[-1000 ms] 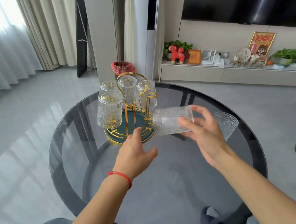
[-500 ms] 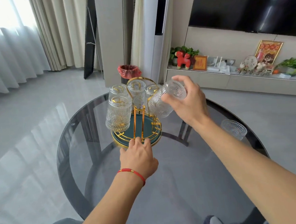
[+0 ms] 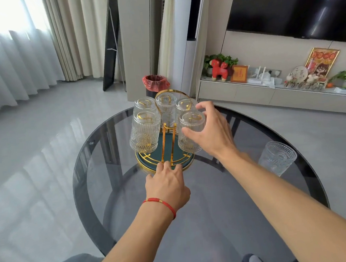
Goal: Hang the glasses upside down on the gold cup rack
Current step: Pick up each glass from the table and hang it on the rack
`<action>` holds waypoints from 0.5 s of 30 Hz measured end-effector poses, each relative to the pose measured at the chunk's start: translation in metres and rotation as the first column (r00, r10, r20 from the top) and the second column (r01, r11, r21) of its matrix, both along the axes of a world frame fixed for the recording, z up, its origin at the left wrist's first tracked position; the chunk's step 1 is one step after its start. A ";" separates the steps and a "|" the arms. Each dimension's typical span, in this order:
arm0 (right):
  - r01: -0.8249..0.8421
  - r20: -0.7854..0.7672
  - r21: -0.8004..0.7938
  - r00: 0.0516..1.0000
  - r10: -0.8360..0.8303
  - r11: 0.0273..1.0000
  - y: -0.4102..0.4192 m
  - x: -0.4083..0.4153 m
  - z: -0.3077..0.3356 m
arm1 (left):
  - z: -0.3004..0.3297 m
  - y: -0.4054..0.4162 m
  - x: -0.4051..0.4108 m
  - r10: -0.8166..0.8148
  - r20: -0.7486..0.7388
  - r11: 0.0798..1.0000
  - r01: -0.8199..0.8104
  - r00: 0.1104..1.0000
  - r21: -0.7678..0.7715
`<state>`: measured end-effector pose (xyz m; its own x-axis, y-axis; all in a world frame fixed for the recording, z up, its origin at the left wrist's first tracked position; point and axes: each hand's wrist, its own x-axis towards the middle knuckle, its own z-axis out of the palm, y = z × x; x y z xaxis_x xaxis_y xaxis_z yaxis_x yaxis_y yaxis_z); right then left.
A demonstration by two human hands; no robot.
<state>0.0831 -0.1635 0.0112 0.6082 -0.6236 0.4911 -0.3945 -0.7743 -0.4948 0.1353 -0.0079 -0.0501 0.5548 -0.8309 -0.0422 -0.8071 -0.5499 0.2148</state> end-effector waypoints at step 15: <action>-0.016 -0.137 -0.271 0.990 -0.022 0.963 -0.011 -0.099 -0.047 | 0.007 -0.007 -0.018 -0.119 -0.060 0.854 0.071 0.991 -0.516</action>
